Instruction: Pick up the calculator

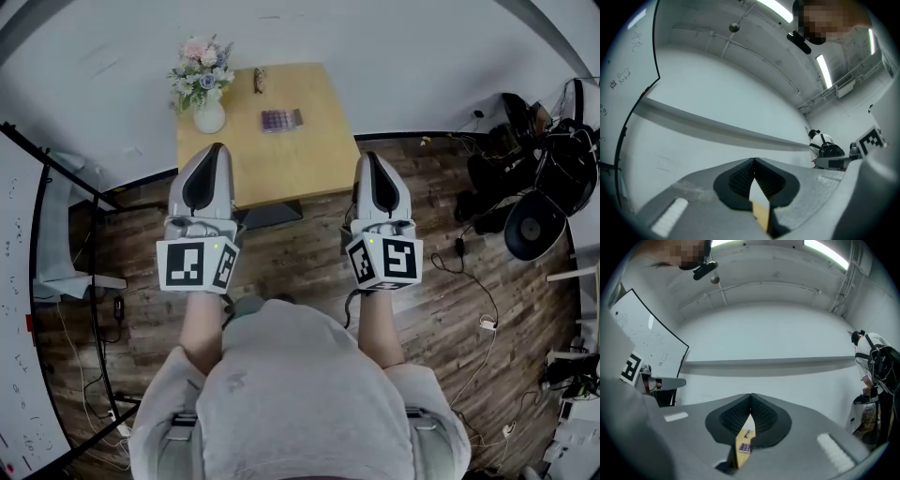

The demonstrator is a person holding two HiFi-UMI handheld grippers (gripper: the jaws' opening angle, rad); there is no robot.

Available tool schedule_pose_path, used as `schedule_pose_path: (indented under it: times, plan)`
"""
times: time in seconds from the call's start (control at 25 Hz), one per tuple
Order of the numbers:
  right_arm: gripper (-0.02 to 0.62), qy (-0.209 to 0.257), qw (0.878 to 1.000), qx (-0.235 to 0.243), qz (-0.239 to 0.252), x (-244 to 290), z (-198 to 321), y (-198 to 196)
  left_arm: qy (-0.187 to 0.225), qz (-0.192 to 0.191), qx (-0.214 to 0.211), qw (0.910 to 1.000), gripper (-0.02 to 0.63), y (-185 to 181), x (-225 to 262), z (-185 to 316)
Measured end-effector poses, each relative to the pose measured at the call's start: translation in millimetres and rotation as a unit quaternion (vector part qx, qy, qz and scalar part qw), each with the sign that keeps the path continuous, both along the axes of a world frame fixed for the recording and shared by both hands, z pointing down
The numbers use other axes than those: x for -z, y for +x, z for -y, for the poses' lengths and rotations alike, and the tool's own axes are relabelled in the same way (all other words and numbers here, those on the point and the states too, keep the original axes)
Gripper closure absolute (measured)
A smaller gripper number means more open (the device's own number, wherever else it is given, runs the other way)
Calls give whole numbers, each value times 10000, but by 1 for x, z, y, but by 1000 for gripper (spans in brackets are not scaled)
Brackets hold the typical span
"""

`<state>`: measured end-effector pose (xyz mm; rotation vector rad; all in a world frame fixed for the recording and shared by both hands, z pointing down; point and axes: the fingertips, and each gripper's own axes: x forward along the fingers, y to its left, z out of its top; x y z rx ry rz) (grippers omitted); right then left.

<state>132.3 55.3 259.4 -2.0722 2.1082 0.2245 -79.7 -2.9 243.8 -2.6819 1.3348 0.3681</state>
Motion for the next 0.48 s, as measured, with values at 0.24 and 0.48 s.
schedule_pose_path:
  times: [0.24,0.48]
  plan:
    - [595,-54,9999,117,15,-4,15,2,-69,65,22,10000,601,9,-3,12]
    - [595,-98,9999,51,23,-9,40,14,-62,116,-40,9999,601,23,-7,39]
